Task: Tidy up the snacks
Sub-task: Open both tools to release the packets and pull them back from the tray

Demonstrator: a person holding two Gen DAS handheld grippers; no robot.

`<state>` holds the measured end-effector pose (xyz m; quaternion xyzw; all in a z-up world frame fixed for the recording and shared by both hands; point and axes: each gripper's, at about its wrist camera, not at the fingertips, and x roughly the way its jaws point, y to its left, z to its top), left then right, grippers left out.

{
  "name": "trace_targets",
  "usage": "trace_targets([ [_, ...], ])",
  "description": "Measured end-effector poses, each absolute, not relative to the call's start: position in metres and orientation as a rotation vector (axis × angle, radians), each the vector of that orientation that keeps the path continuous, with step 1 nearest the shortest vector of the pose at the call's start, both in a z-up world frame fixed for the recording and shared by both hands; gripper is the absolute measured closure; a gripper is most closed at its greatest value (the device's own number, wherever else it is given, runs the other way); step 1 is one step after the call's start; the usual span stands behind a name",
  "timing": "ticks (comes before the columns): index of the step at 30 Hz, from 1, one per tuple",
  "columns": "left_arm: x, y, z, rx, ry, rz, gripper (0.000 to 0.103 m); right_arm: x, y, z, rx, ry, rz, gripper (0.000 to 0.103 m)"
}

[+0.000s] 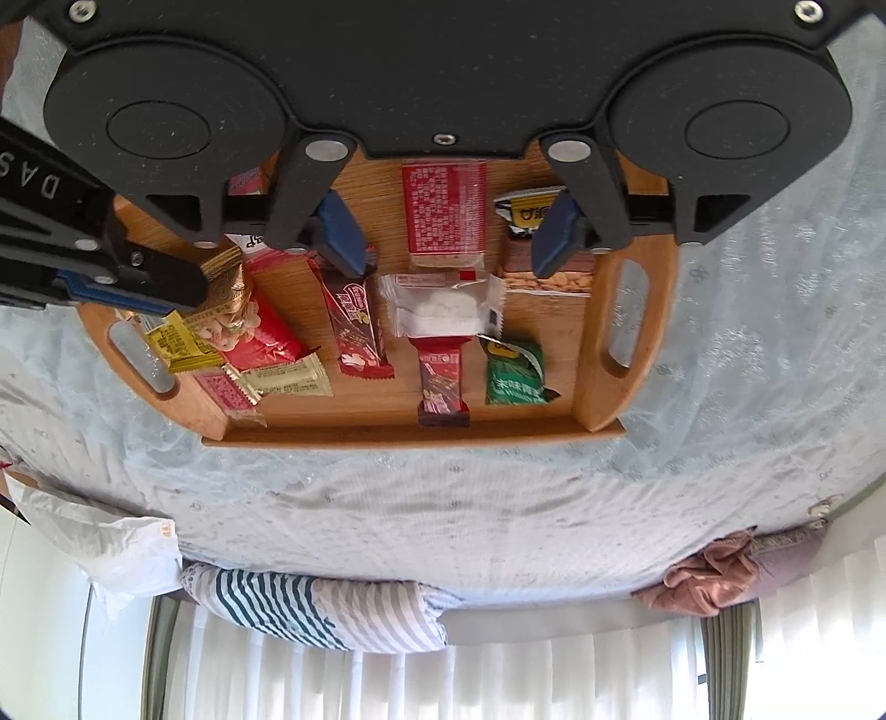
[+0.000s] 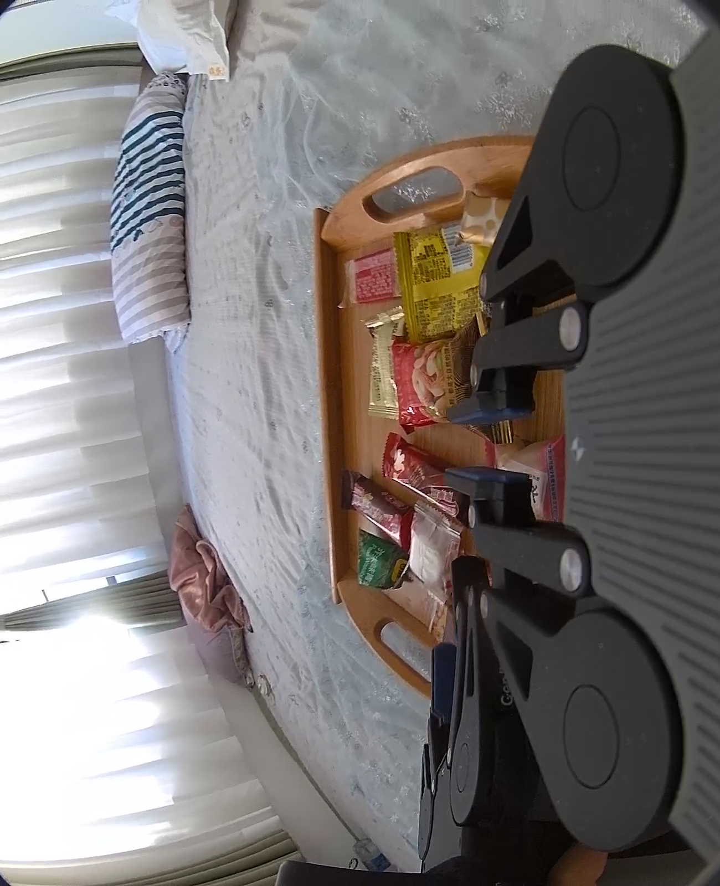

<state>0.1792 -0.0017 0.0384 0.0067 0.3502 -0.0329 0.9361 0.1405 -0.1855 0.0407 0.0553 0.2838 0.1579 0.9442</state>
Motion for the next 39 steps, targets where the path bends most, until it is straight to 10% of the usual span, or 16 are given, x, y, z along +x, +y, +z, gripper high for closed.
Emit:
trace_targets([
  [20,0.097,0.006,0.029,-0.025,0.745,-0.017,0.011,0.072,-0.207,0.023,0.104,0.581,0.241,0.033],
  [29,0.096,0.005,0.002,-0.014,0.810,0.024,0.009,0.075,-0.206,-0.004,0.058,0.636,0.204,0.000],
  [39,0.104,0.002,-0.004,0.003,0.802,0.056,0.001,0.092,-0.195,-0.019,-0.061,0.655,0.164,0.000],
])
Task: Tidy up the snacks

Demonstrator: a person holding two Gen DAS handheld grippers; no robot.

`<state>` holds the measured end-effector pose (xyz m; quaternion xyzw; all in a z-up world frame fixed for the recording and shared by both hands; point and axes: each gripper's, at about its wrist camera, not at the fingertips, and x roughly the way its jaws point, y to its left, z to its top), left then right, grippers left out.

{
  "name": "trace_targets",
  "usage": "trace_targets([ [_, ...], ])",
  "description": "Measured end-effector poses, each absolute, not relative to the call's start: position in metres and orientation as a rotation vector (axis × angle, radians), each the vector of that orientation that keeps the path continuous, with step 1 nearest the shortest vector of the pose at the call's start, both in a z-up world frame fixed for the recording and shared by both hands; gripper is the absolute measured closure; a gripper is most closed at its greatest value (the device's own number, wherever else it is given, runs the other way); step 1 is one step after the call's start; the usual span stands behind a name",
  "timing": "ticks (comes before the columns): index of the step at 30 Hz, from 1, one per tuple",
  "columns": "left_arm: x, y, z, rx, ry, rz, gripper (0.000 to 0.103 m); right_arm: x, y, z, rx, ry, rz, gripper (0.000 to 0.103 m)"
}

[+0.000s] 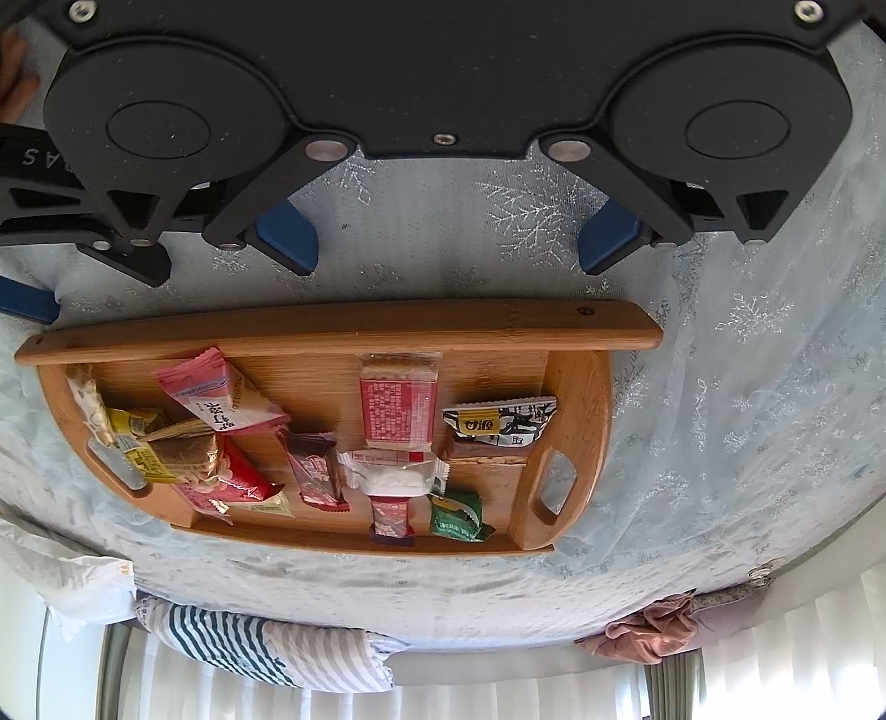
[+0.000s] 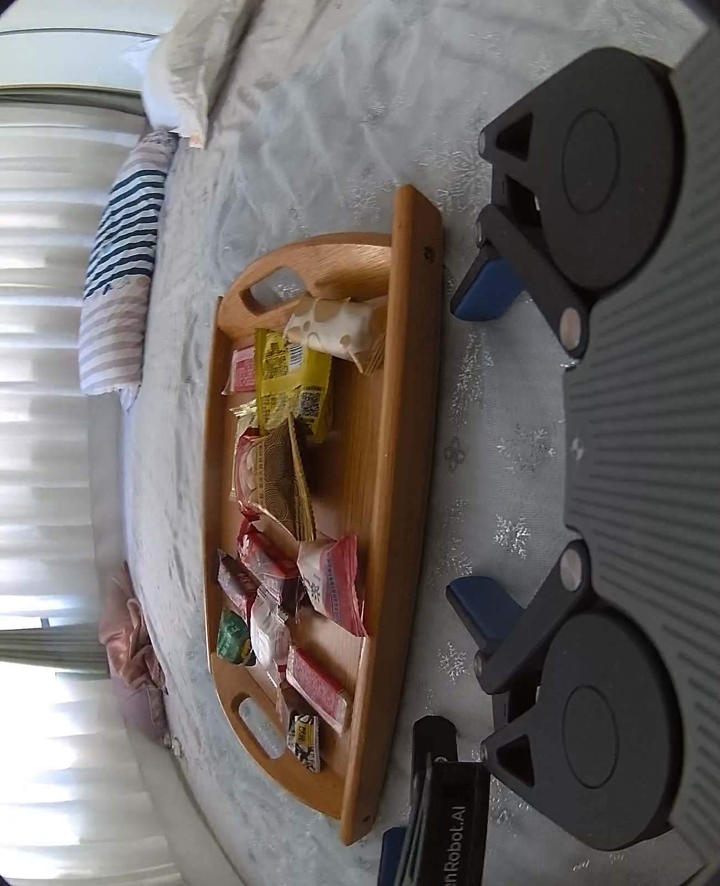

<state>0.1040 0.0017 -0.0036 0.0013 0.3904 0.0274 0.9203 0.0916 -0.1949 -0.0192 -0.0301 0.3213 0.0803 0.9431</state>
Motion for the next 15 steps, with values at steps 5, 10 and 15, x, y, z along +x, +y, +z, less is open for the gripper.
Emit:
trace_targets([
  [5,0.105,0.001,-0.007,0.009,0.795,0.056,0.000,0.099,-0.196,-0.024,-0.022,0.644,0.167,0.000],
  [10,0.105,0.000,-0.009,0.011,0.787,0.058,0.000,0.100,-0.197,-0.027,-0.011,0.636,0.160,0.000],
  [15,0.104,0.000,-0.010,0.010,0.783,0.059,0.000,0.097,-0.197,-0.029,-0.012,0.616,0.159,0.000],
])
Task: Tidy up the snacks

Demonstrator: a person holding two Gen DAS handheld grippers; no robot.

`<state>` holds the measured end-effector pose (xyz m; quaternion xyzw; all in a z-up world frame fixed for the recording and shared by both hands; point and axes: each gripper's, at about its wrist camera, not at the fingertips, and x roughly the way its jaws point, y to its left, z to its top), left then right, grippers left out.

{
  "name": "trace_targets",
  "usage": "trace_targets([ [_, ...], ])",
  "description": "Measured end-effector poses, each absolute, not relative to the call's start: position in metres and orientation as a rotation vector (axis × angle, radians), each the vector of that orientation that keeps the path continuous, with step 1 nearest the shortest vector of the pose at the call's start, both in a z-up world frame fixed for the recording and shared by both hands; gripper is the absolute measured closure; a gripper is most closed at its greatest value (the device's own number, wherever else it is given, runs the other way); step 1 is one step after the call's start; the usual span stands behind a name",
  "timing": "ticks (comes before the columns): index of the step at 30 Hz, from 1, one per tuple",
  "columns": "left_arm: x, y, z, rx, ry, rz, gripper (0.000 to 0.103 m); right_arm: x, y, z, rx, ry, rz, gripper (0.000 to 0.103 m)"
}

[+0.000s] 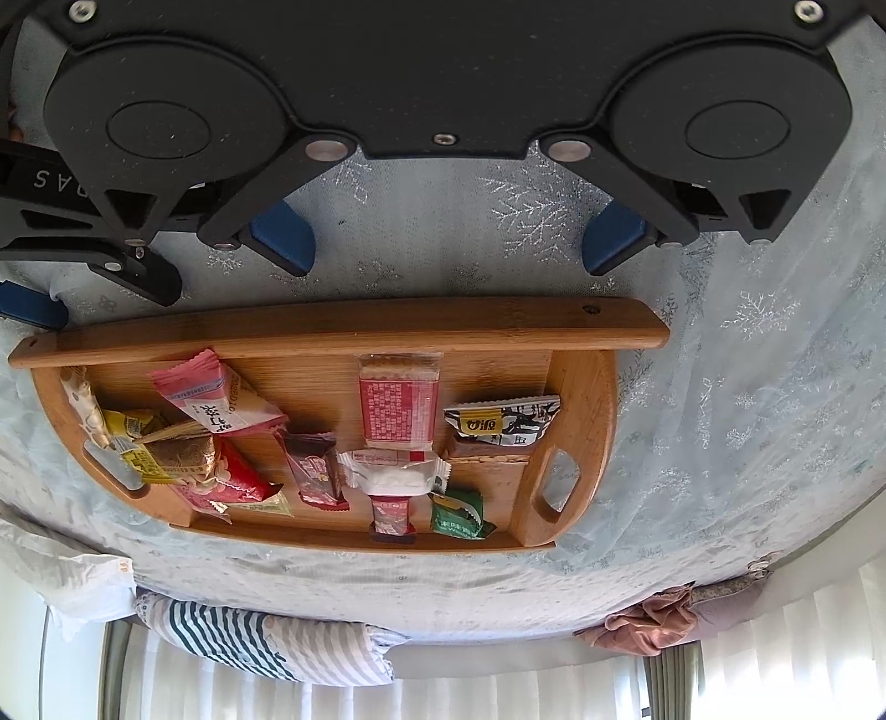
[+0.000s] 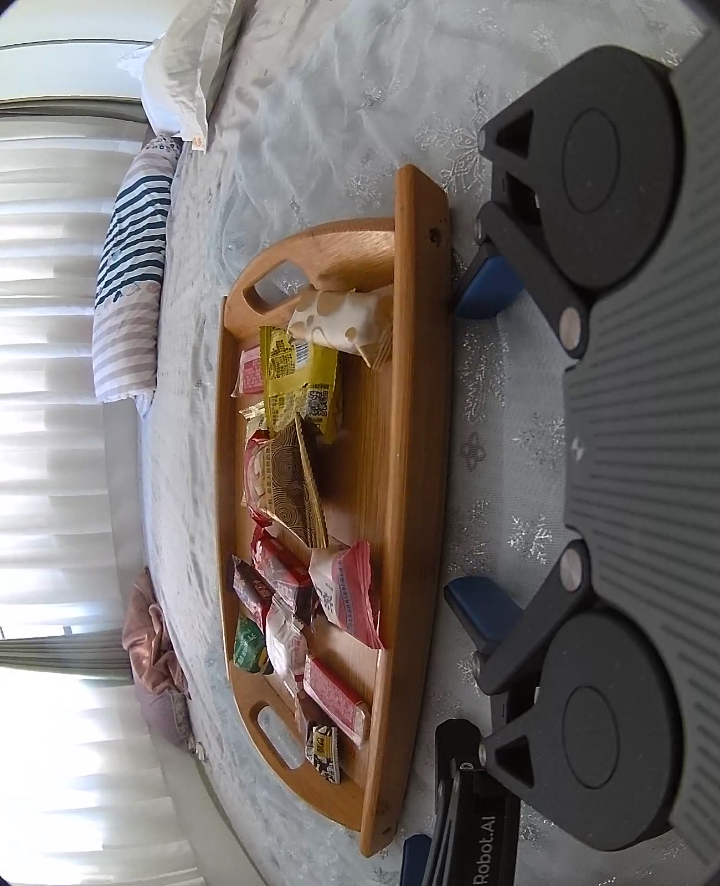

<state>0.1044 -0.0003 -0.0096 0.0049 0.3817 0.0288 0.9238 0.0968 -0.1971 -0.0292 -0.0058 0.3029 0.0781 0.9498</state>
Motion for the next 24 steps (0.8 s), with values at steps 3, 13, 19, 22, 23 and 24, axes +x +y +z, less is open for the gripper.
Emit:
trace_targets([
  [3,0.105,0.000,-0.010,0.003,0.788,0.060,0.000,0.094,-0.197,-0.030,-0.015,0.605,0.159,0.000],
  [13,0.106,0.000,-0.010,0.007,0.789,0.058,0.000,0.092,-0.200,-0.028,-0.006,0.605,0.165,0.000],
  [19,0.117,0.002,-0.009,0.010,0.793,0.061,0.000,0.105,-0.201,-0.026,0.007,0.652,0.173,0.000],
  [22,0.125,0.004,-0.009,-0.001,0.804,0.074,0.000,0.112,-0.202,-0.025,0.021,0.670,0.168,0.000],
  [23,0.128,0.004,-0.009,-0.006,0.808,0.079,0.000,0.115,-0.202,-0.025,0.030,0.677,0.162,0.000],
  [24,0.131,0.003,-0.009,-0.002,0.811,0.081,0.000,0.119,-0.202,-0.025,0.040,0.684,0.154,0.000],
])
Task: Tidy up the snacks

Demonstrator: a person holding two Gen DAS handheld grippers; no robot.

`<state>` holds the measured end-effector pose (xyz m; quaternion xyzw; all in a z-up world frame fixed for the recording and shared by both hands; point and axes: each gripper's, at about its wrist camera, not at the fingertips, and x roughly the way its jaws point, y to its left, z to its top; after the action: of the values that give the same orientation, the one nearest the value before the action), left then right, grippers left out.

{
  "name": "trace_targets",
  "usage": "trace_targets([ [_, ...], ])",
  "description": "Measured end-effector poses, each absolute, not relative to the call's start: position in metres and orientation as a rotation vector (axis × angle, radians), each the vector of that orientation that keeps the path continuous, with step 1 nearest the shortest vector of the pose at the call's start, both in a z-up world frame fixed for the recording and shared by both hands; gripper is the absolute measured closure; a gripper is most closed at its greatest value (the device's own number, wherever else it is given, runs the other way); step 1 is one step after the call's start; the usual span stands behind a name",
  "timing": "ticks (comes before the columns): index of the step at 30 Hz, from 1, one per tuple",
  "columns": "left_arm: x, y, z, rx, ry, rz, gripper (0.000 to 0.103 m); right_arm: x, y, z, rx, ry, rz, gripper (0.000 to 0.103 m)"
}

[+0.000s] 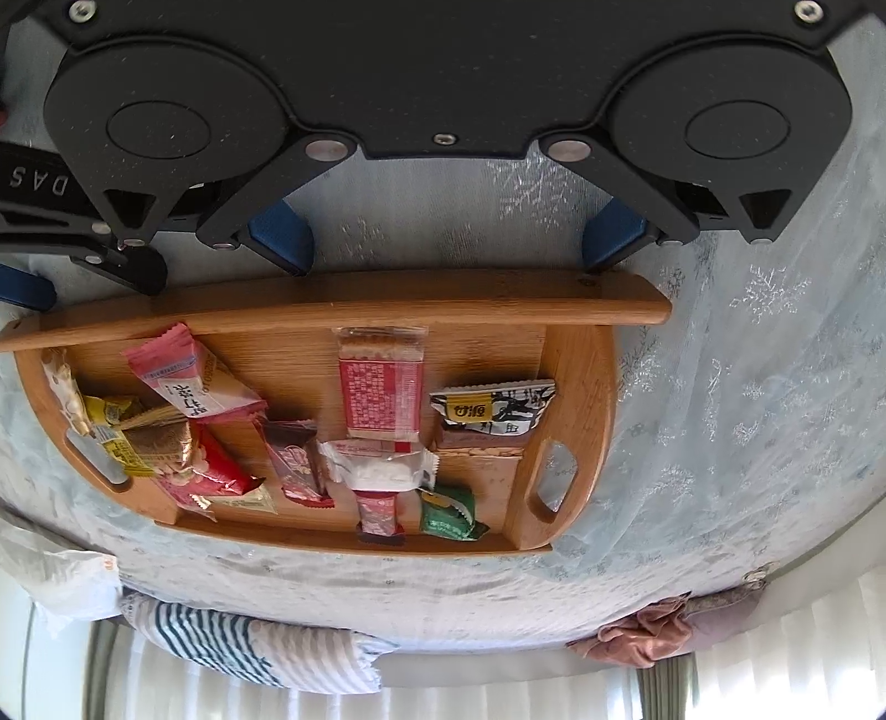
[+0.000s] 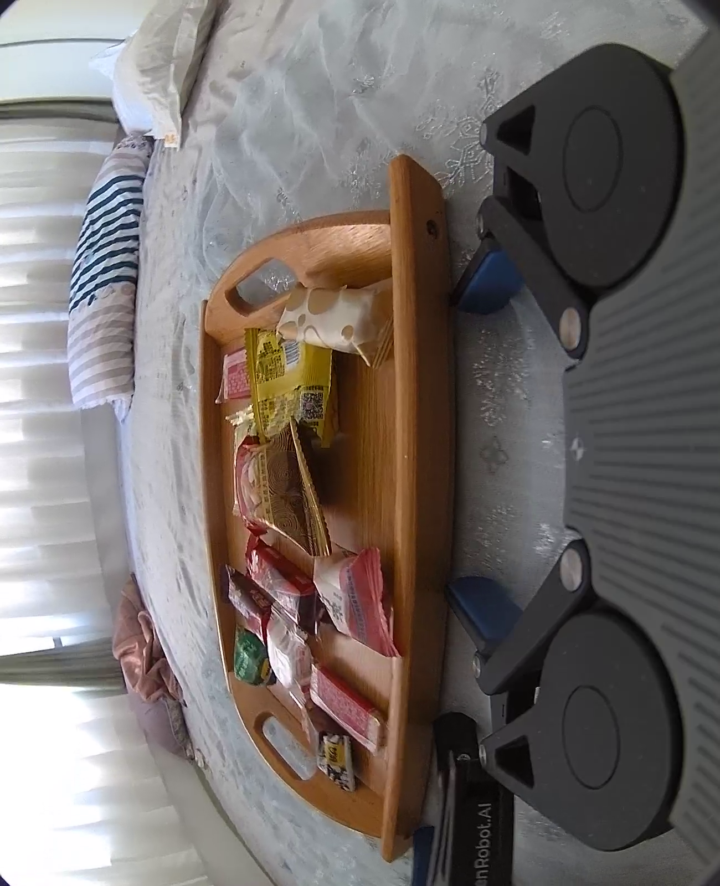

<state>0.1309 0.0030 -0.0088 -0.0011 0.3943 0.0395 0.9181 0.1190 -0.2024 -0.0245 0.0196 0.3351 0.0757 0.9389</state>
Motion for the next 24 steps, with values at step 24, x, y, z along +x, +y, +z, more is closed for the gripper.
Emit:
trace_targets([
  [24,0.137,0.003,-0.013,0.015,0.796,0.093,0.000,0.151,-0.193,-0.028,-0.019,0.699,0.159,0.000],
])
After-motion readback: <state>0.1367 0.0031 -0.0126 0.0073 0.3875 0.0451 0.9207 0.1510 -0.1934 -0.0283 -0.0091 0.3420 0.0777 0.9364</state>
